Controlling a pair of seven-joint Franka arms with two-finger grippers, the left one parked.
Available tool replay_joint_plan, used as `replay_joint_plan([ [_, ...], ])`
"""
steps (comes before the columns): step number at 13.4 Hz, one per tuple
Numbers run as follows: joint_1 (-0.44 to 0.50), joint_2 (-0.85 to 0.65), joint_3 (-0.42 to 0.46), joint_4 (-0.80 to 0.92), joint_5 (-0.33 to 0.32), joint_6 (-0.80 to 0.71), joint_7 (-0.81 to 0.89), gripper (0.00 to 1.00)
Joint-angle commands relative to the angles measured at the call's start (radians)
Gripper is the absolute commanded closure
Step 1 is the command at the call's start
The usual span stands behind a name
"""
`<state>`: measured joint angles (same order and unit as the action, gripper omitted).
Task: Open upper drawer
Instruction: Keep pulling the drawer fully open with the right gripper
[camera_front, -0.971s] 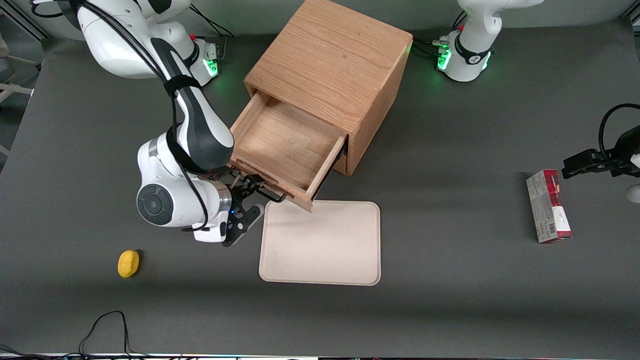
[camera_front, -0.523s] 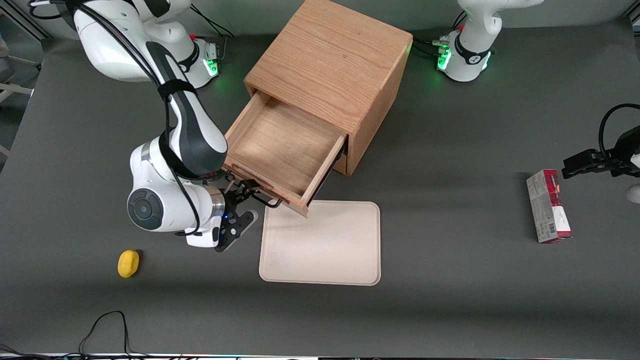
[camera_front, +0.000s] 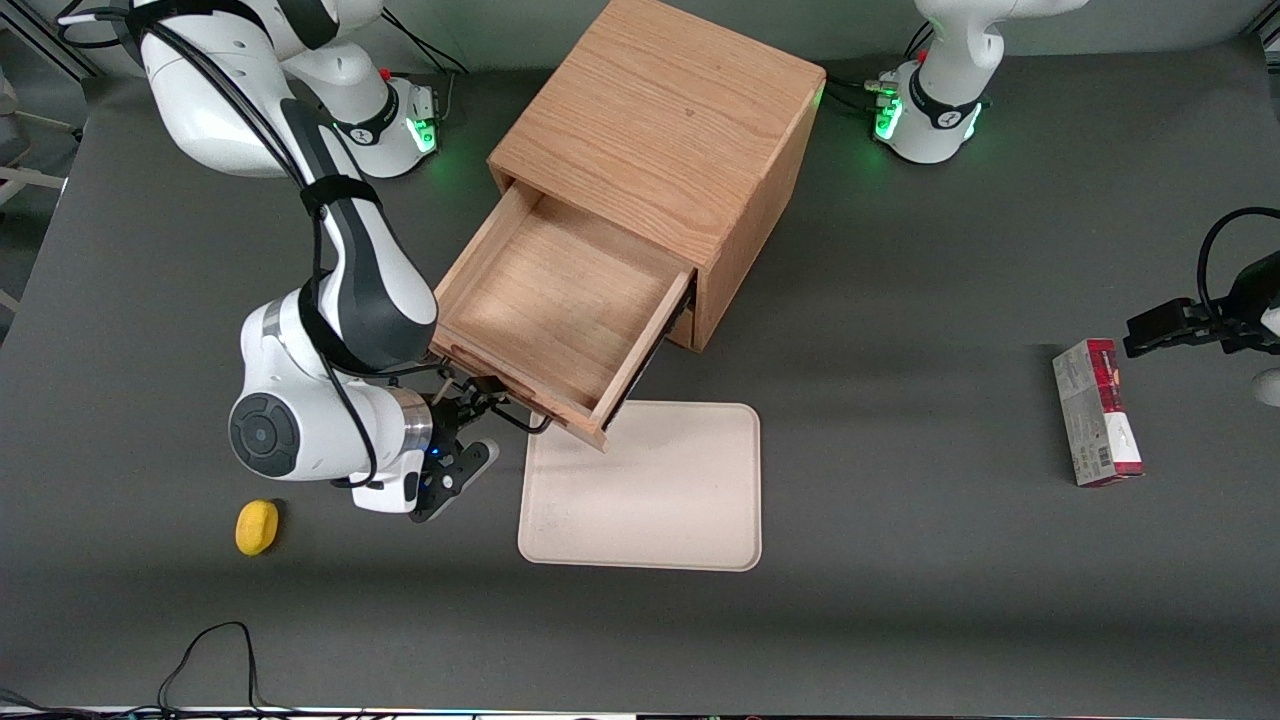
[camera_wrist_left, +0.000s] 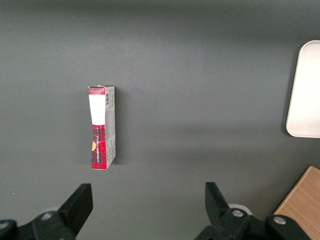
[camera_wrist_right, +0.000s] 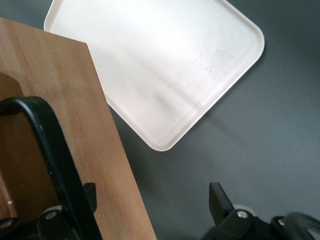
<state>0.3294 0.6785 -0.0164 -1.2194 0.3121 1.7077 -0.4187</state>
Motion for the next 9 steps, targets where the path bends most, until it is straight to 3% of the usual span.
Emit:
replay_joint_plan([
  [1,-0.009,0.019,0.004,0.060,-0.011,-0.010,-0.012,0.00],
  [9,-0.026,0.023,0.006,0.061,0.001,-0.017,-0.017,0.00],
])
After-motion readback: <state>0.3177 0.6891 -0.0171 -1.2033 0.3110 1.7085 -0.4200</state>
